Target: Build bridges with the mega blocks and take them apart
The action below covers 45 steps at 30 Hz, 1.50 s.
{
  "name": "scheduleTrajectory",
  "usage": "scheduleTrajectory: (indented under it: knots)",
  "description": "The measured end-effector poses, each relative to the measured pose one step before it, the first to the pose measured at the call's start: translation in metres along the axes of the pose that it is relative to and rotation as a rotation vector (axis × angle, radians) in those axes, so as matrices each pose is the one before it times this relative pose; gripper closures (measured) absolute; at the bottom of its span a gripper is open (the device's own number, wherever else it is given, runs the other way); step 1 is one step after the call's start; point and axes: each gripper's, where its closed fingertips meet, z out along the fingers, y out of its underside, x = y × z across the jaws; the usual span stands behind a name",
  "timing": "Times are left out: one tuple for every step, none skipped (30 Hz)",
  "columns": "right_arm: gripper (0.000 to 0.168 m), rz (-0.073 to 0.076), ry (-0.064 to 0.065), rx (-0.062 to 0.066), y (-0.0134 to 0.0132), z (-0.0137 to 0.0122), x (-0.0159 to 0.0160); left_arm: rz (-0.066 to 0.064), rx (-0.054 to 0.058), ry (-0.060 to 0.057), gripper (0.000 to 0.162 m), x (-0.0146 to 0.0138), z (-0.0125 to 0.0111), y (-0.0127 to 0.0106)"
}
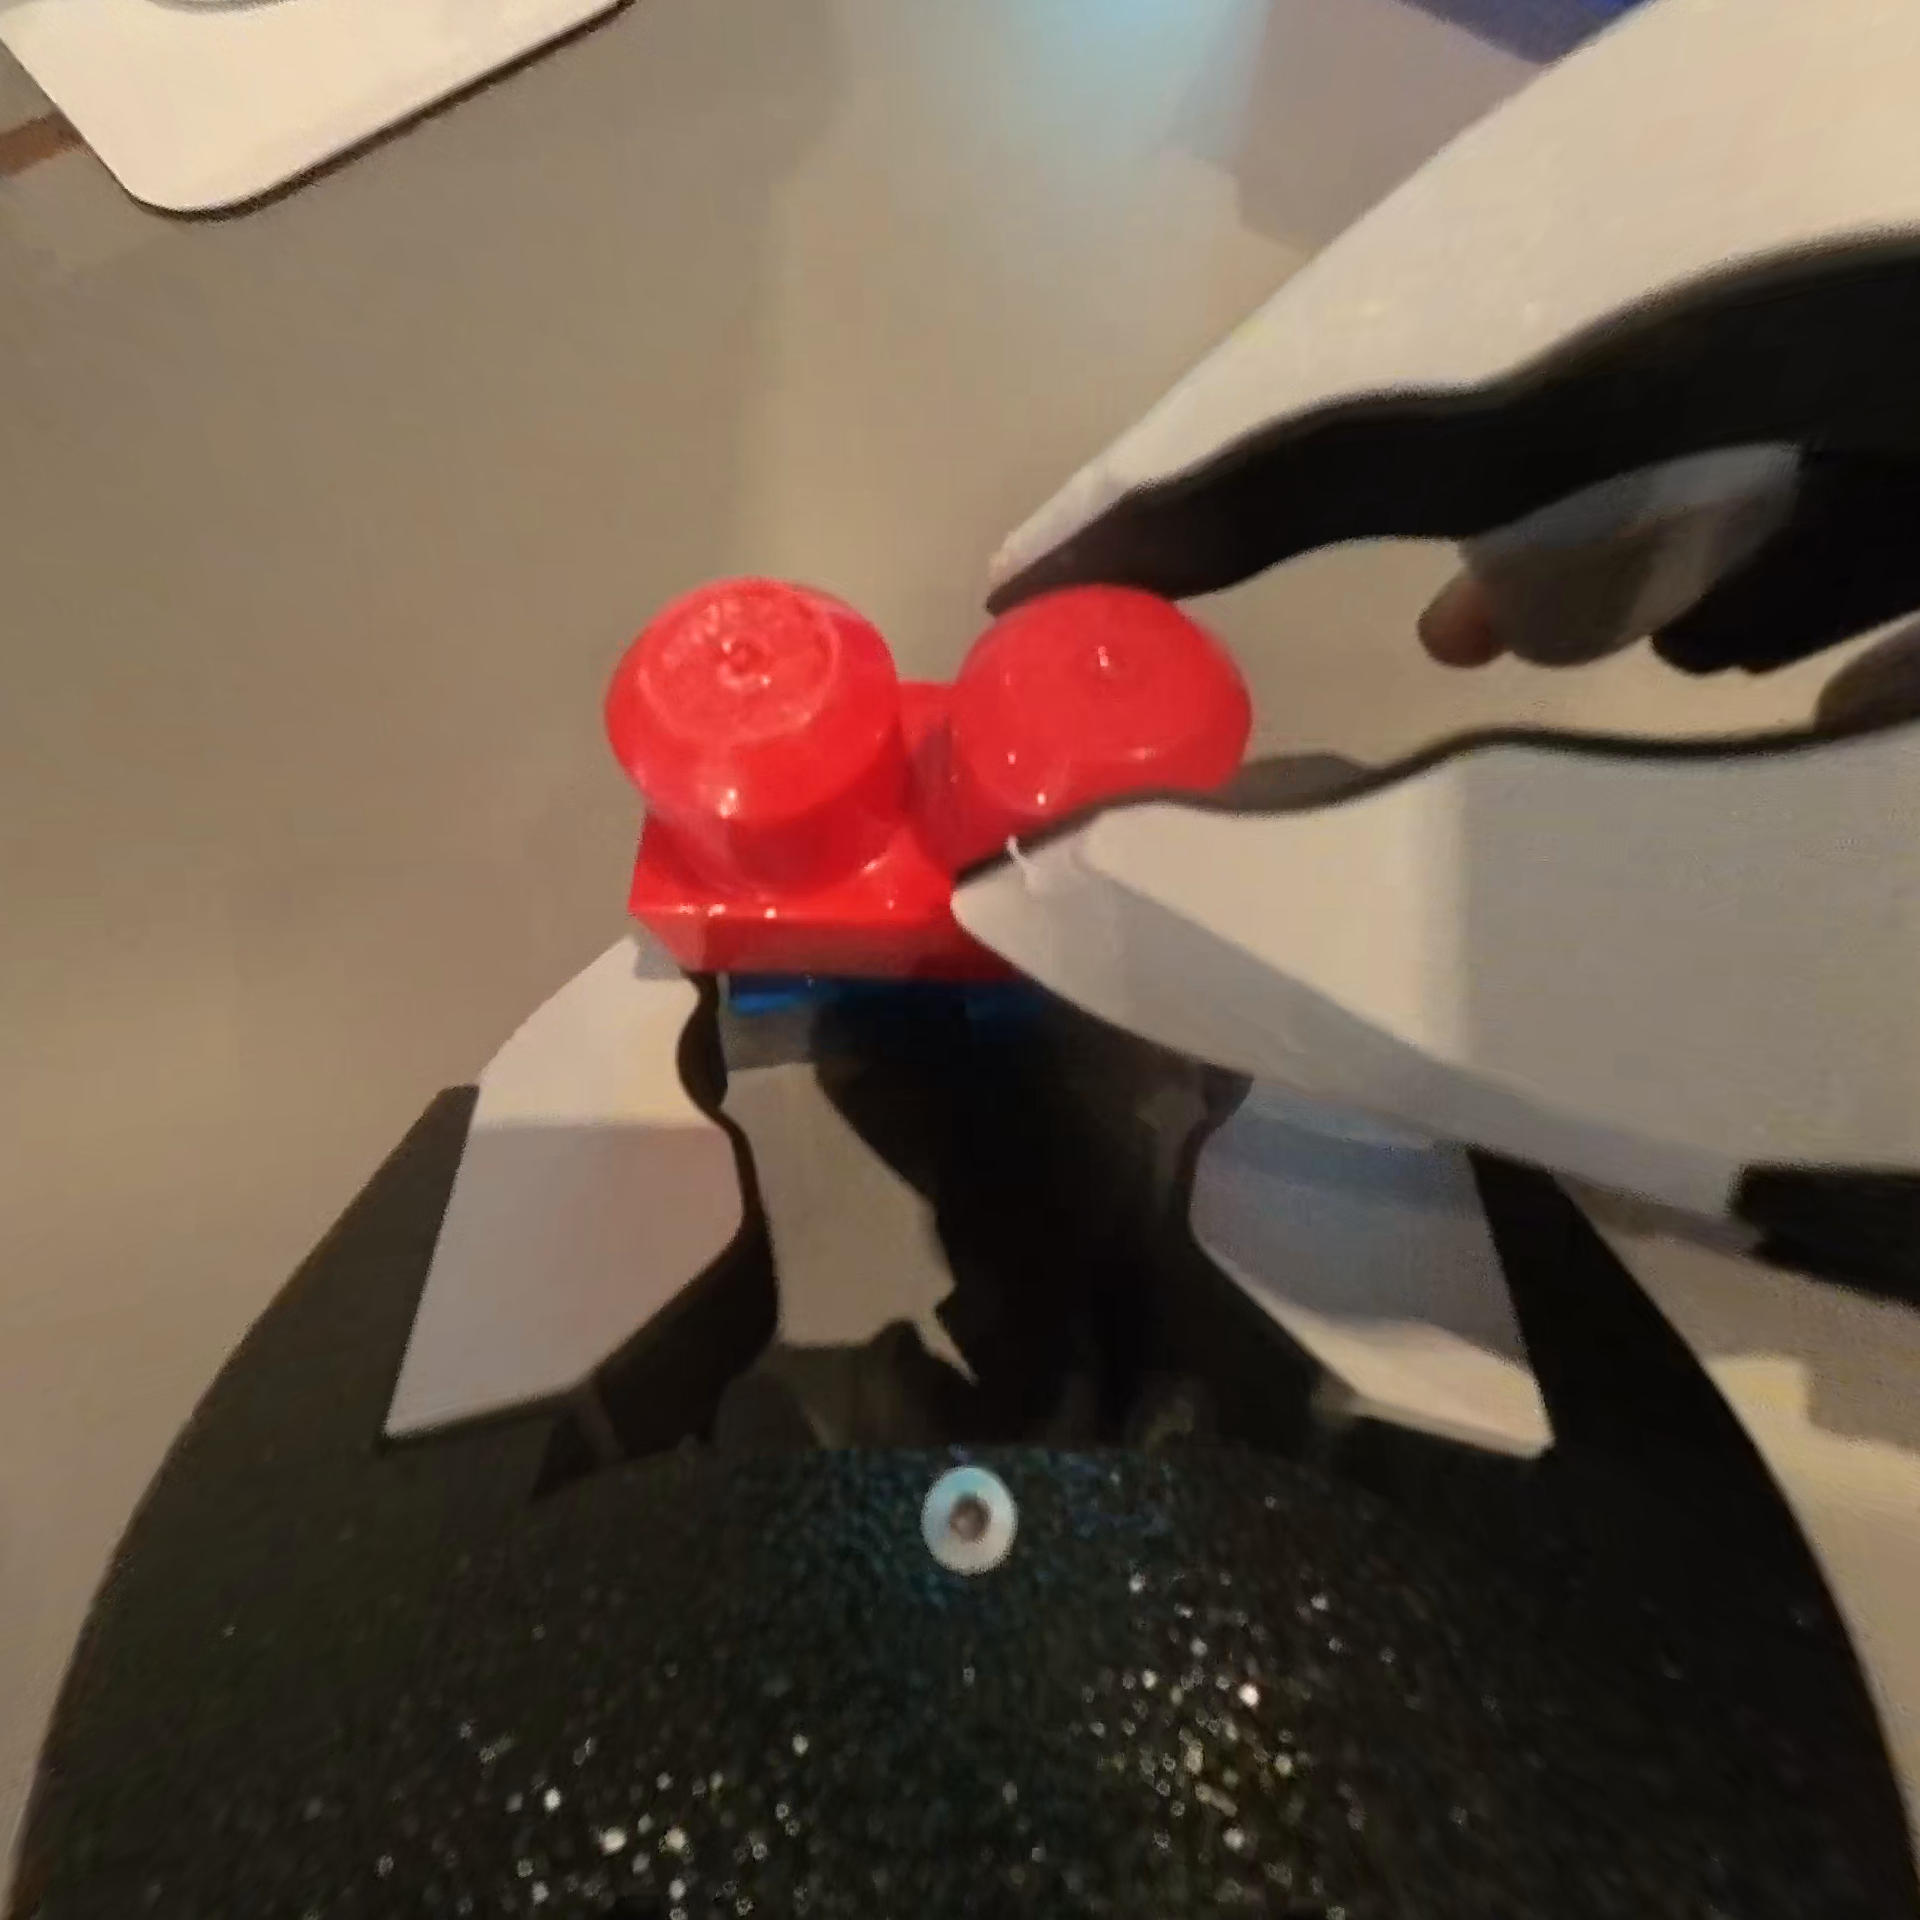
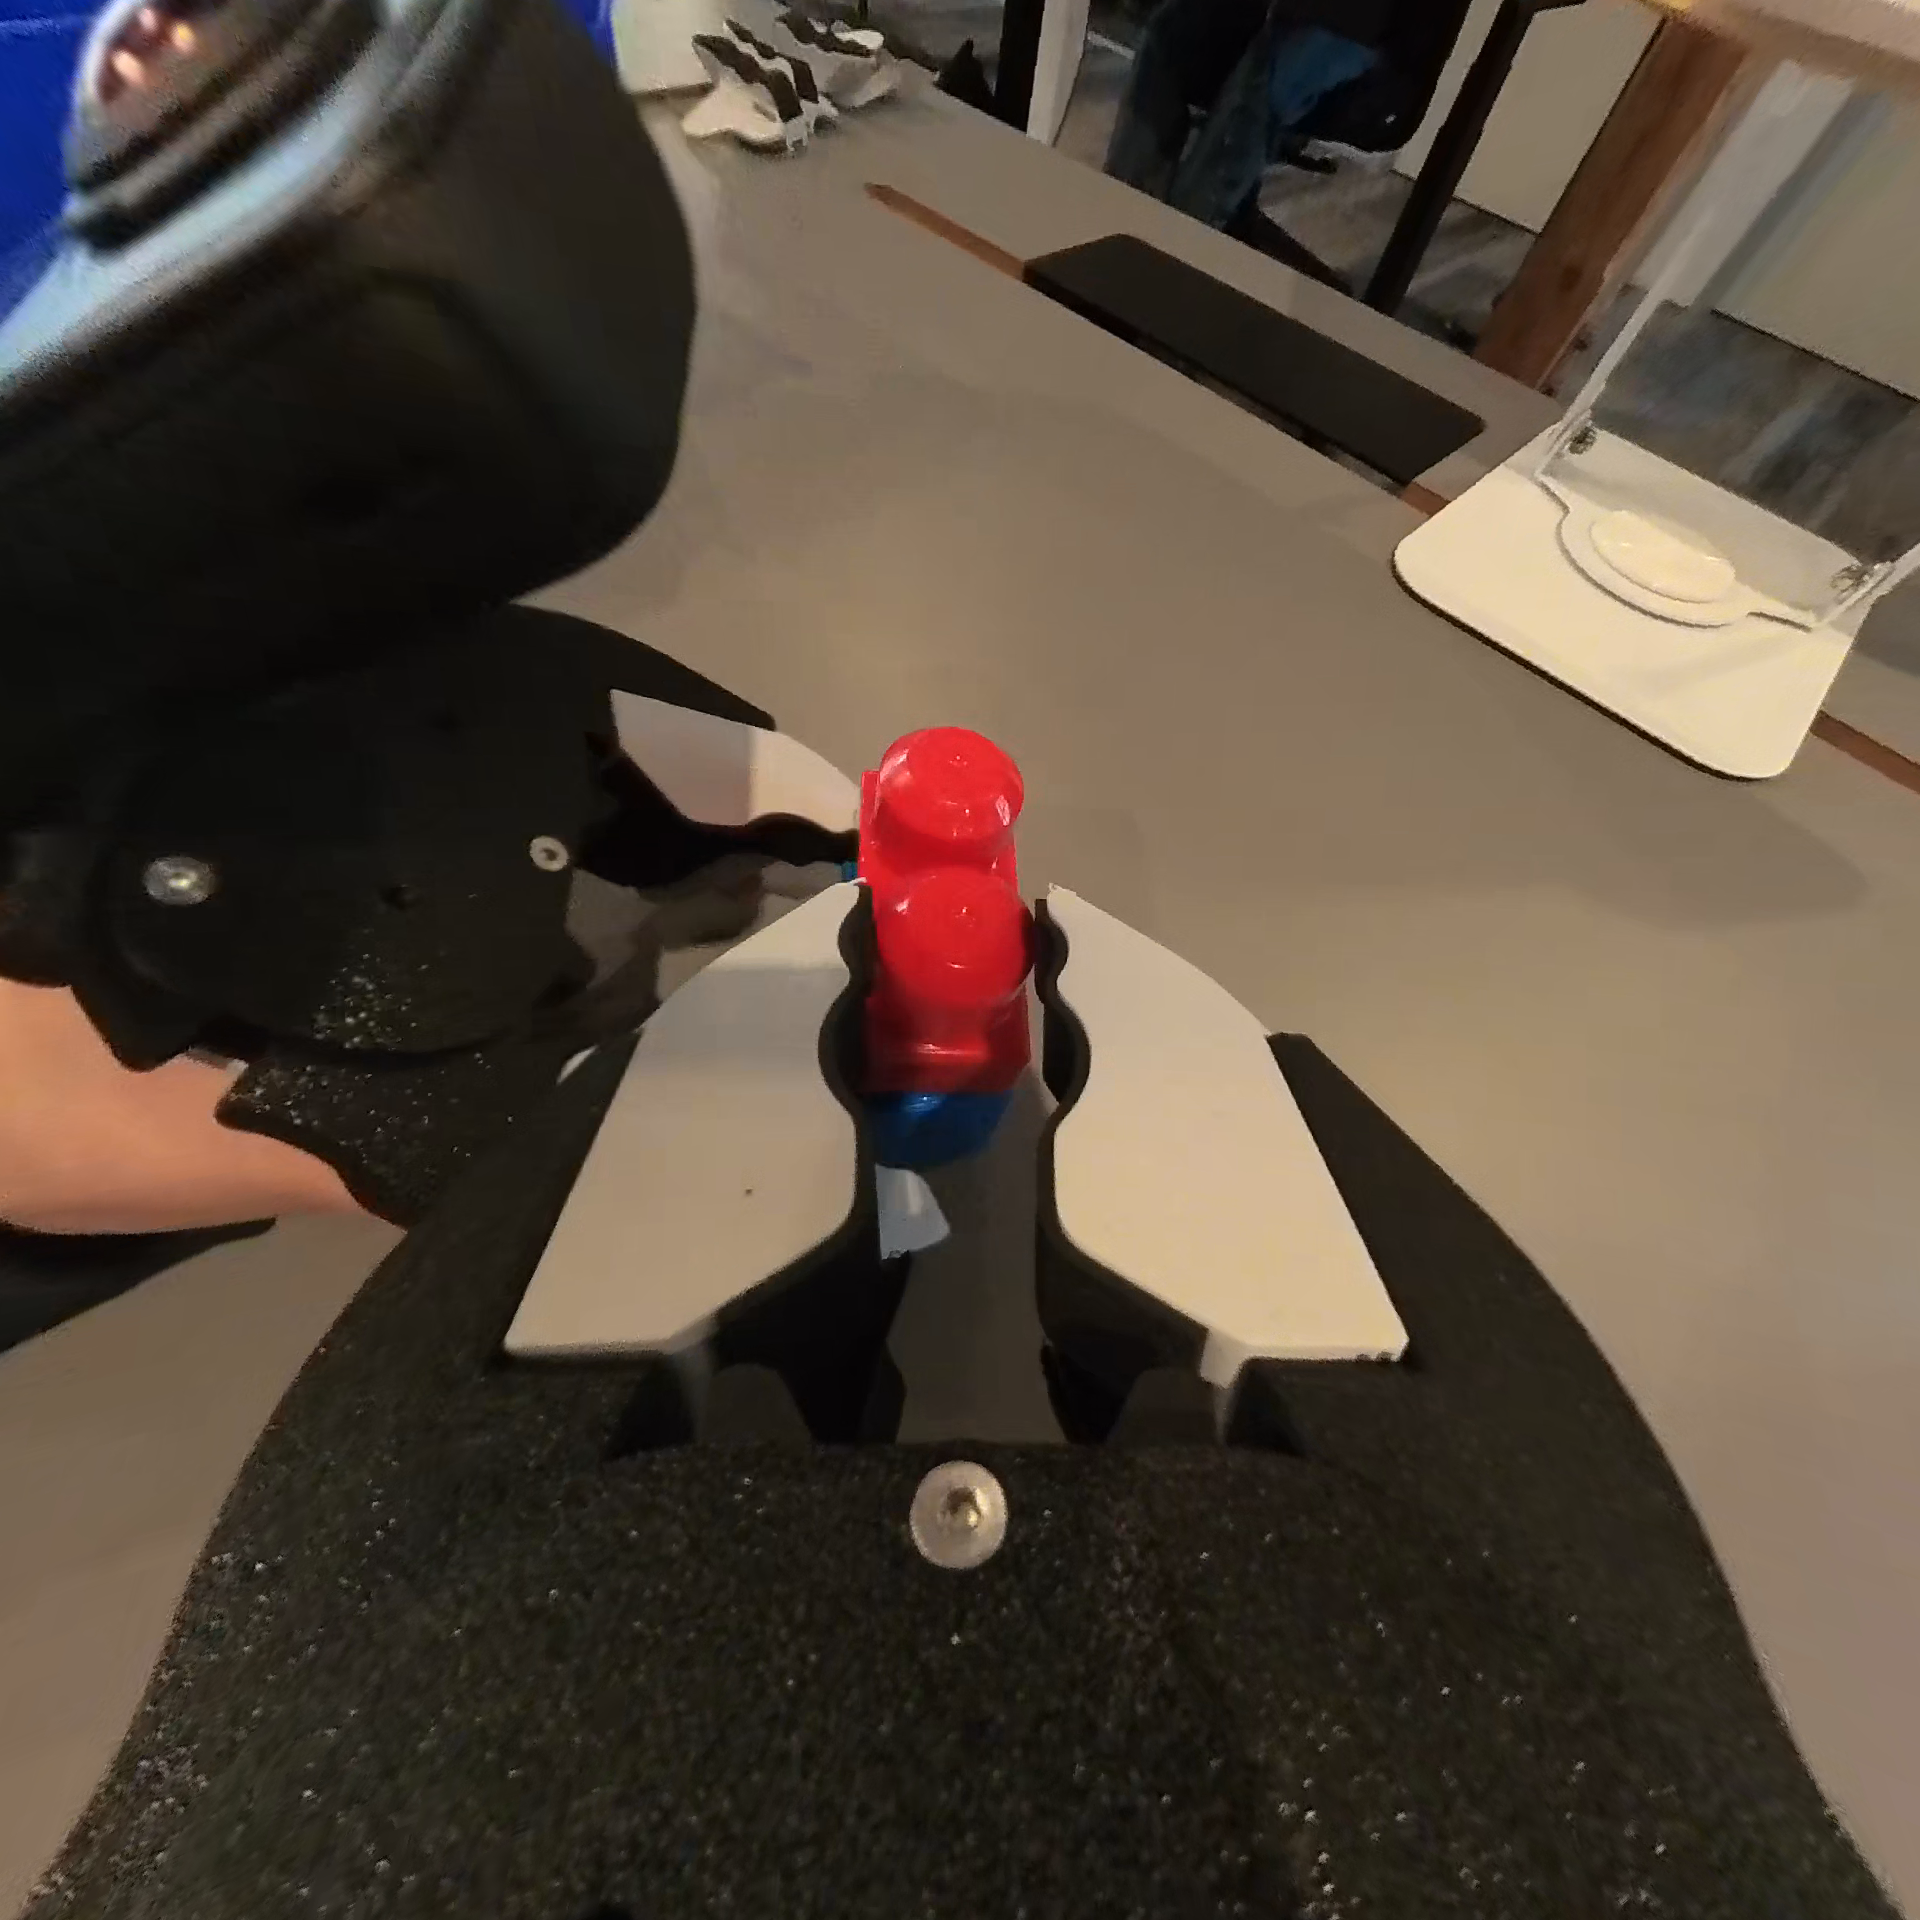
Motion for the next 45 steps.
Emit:
scheduleTrajectory:
  knots:
    - [0.139,0.0018,0.0028,0.0006,0.00001,0.00016,0.00125,0.0099,-0.0117,-0.0132,0.071,-0.00146,-0.00001,0.00243]
    - [0.139,0.0033,-0.0002,0.0003,0.00008,0.00003,0.00068,0.0026,-0.0074,-0.0086,0.068,-0.00109,0.00047,0.00101]
    - [0.139,0.0029,0.0001,-0.0008,0.00010,-0.00004,0.00064,-0.0018,0.0000,-0.0015,0.067,-0.00031,0.00068,-0.00055]
    - [0.139,0.0005,0.0015,0.0001,0.00007,-0.00004,0.00060,-0.0010,-0.0026,0.0026,0.066,0.00020,0.00093,-0.00033]
    - [0.139,-0.0001,0.0002,0.0005,0.00002,-0.00010,0.00018,-0.0019,-0.0019,0.0074,0.067,0.00097,0.00106,-0.00050]
    - [0.139,-0.0022,-0.0014,0.0005,0.00002,-0.00010,0.00012,-0.0028,-0.0026,0.0092,0.067,0.00118,0.00092,-0.00033]
    - [0.139,-0.0058,-0.0061,0.0000,0.00008,-0.00011,-0.00013,-0.0021,-0.0023,0.0108,0.068,0.00128,0.00070,-0.00017]
    - [0.140,-0.0073,-0.0112,0.0000,-0.00014,-0.00003,-0.00041,-0.0013,-0.0018,0.0108,0.070,0.00094,0.00062,-0.00012]
    - [0.140,-0.0035,-0.0130,-0.0001,-0.00003,-0.00003,-0.00019,-0.0024,-0.0018,0.0069,0.071,0.00049,0.00024,0.00007]
    - [0.139,-0.0026,-0.0164,0.0006,0.00006,-0.00002,-0.00027,-0.0026,-0.0015,0.0047,0.071,0.00012,0.00031,0.00012]
    - [0.139,0.0038,-0.0106,0.0000,0.00009,-0.00011,0.00044,-0.0003,-0.0006,0.0038,0.072,0.00036,0.00023,-0.00002]
    - [0.140,0.0088,-0.0080,-0.0004,0.00013,-0.00016,0.00042,0.0024,0.0009,0.0006,0.072,0.00002,0.00032,-0.00048]
    - [0.140,0.0103,-0.0041,0.0007,-0.00002,0.00000,0.00029,0.0038,0.0026,-0.0037,0.074,-0.00010,0.00060,-0.00100]
    - [0.139,0.0098,0.0019,0.0022,-0.00016,-0.00014,0.00044,0.0031,0.0030,-0.0074,0.076,-0.00036,0.00066,-0.00123]
    - [0.139,0.0025,0.0104,0.0017,0.00001,-0.00015,0.00103,0.0017,0.0017,-0.0065,0.077,-0.00015,0.00078,-0.00098]
    - [0.140,0.0035,0.0079,0.0012,0.00012,-0.00022,0.00086,-0.0003,0.0004,-0.0022,0.078,0.00004,0.00069,-0.00078]
    - [0.140,0.0051,0.0057,0.0011,0.00007,-0.00028,0.00079,-0.0019,-0.0005,0.0001,0.078,0.00010,0.00064,-0.00038]
    - [0.140,0.0041,0.0046,0.0016,-0.00005,-0.00011,0.00088,-0.0025,-0.0010,0.0010,0.078,0.00003,0.00059,-0.00042]
    - [0.139,0.0015,0.0042,0.0005,0.00009,-0.00021,0.00093,-0.0005,-0.0004,0.0006,0.079,-0.00001,0.00042,-0.00033]
    - [0.139,0.0012,0.0019,-0.0011,-0.00001,-0.00034,0.00075,0.0052,0.0020,-0.0036,0.079,-0.00017,0.00009,-0.00053]
    - [0.140,-0.0020,0.0016,-0.0006,-0.00046,-0.00076,0.00042,0.0124,0.0052,-0.0097,0.080,-0.00044,-0.00032,-0.00075]
    - [0.140,-0.0028,-0.0005,0.0021,-0.00127,-0.00134,-0.00044,0.0143,0.0059,-0.0101,0.081,-0.00007,-0.00053,-0.00072]
    - [0.140,-0.0097,0.0007,-0.0003,-0.00094,-0.00143,-0.00032,0.0086,0.0080,-0.0062,0.081,0.00015,-0.00094,-0.00113]
    - [0.140,-0.0120,0.0018,0.0059,-0.00171,-0.00164,-0.00034,0.0028,0.0130,-0.0021,0.081,0.00011,-0.00137,-0.00196]
    - [0.140,-0.0140,0.0005,0.0032,-0.00160,-0.00162,-0.00042,0.0000,0.0150,0.0016,0.081,0.00031,-0.00161,-0.00226]
    - [0.139,-0.0173,-0.0024,0.0010,-0.00161,-0.00141,-0.00043,0.0021,0.0146,0.0029,0.082,0.00033,-0.00143,-0.00216]
    - [0.139,-0.0235,-0.0064,-0.0005,-0.00126,-0.00124,-0.00068,0.0052,0.0122,0.0069,0.082,0.00073,-0.00125,-0.00177]
    - [0.139,-0.0180,-0.0087,-0.0034,-0.00088,-0.00069,-0.00029,0.0048,0.0083,0.0077,0.082,0.00043,-0.00107,-0.00120]
    - [0.139,-0.0142,-0.0127,-0.0007,-0.00070,-0.00039,-0.00030,0.0031,0.0055,0.0041,0.082,0.00005,-0.00065,-0.00066]
    - [0.139,-0.0086,-0.0153,-0.0025,0.00003,-0.00016,0.00009,0.0047,0.0047,0.0011,0.082,-0.00026,-0.00062,-0.00053]
    - [0.139,-0.0002,-0.0184,-0.0038,0.00063,0.00011,-0.00001,0.0049,0.0029,-0.0018,0.082,-0.00051,-0.00056,-0.00008]
    - [0.139,0.0042,-0.0144,-0.0063,0.00126,-0.00006,0.00017,0.0021,0.0030,-0.0025,0.083,-0.00045,-0.00065,-0.00039]
    - [0.139,-0.0023,-0.0052,-0.0026,0.00082,-0.00006,0.00004,-0.0002,0.0015,0.0005,0.083,0.00014,-0.00039,-0.00022]
    - [0.139,-0.0129,0.0055,-0.0069,0.00127,0.00011,-0.00024,0.0005,-0.0025,0.0019,0.083,0.00039,0.00037,0.00053]
    - [0.139,-0.0108,0.0125,-0.0035,0.00091,0.00052,-0.00025,-0.0009,-0.0039,0.0016,0.082,0.00021,0.00047,0.00072]
    - [0.139,-0.0088,0.0132,-0.0038,0.00106,0.00068,-0.00017,-0.0026,-0.0053,0.0022,0.083,0.00005,0.00052,0.00072]
    - [0.139,-0.0024,0.0090,-0.0064,0.00137,0.00084,-0.00035,-0.0003,-0.0070,-0.0005,0.083,-0.00036,0.00052,0.00108]
    - [0.139,0.0022,0.0033,-0.0097,0.00163,0.00092,-0.00036,0.0019,-0.0078,-0.0023,0.083,-0.00039,0.00066,0.00148]
    - [0.139,0.0023,-0.0009,-0.0092,0.00152,0.00079,-0.00046,0.0013,-0.0068,-0.0011,0.083,-0.00025,0.00050,0.00140]
    - [0.139,0.0038,-0.0051,-0.0016,0.00078,0.00060,-0.00023,0.0009,-0.0043,-0.0012,0.083,-0.00019,0.00007,0.00090]
    - [0.140,0.0047,-0.0079,0.0027,0.00049,0.00020,-0.00020,0.0019,-0.0019,-0.0016,0.083,-0.00017,-0.00016,0.00049]
    - [0.140,0.0058,-0.0070,-0.0018,0.00109,0.00026,-0.00004,0.0020,-0.0018,0.0008,0.083,0.00021,0.00000,0.00049]
    - [0.140,-0.0001,-0.0031,-0.0062,0.00136,0.00021,0.00013,0.0004,-0.0017,0.0024,0.083,0.00050,0.00042,0.00054]
    - [0.139,-0.0054,0.0003,-0.0033,0.00068,0.00022,0.00010,-0.0016,-0.0011,0.0022,0.083,0.00034,0.00048,0.00023]
    - [0.139,-0.0037,0.0008,-0.0021,0.00049,0.00018,0.00007,-0.0040,-0.0012,0.0026,0.083,0.00026,0.00031,0.00015]
